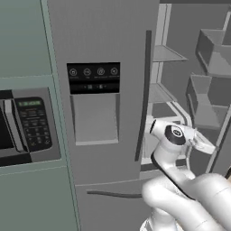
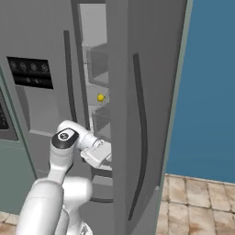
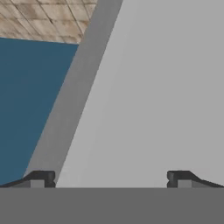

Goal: Retrieve a lemon from the fridge and place it on the cutting board with the fish.

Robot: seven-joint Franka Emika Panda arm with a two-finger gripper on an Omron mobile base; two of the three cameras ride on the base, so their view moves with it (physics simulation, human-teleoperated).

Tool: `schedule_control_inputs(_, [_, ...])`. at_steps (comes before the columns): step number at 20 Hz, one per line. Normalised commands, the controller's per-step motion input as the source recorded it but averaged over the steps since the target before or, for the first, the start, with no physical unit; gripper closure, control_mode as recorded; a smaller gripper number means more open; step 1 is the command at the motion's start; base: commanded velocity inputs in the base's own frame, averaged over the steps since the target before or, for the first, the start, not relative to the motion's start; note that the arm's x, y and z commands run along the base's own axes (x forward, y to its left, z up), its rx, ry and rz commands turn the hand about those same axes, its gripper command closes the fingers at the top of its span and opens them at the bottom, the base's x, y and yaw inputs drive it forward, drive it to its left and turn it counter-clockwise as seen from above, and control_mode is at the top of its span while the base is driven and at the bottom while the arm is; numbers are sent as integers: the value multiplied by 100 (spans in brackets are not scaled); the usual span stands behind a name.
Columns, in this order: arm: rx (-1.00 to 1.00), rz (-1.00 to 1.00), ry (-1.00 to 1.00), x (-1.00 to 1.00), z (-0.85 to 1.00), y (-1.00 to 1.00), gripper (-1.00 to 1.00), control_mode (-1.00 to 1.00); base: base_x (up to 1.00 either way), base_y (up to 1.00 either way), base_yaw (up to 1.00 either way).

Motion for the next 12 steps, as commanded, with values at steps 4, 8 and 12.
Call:
schedule_control_inputs(4, [0, -16, 19, -14, -13, -100, -100, -100, 0, 0, 0])
schedule_control_inputs(8, [0, -17, 14, -15, -34, -100, -100, -100, 0, 0, 0])
schedule_control_inputs(12, [-8, -4, 1, -13, -39, -75, -100, -100, 0, 0, 0])
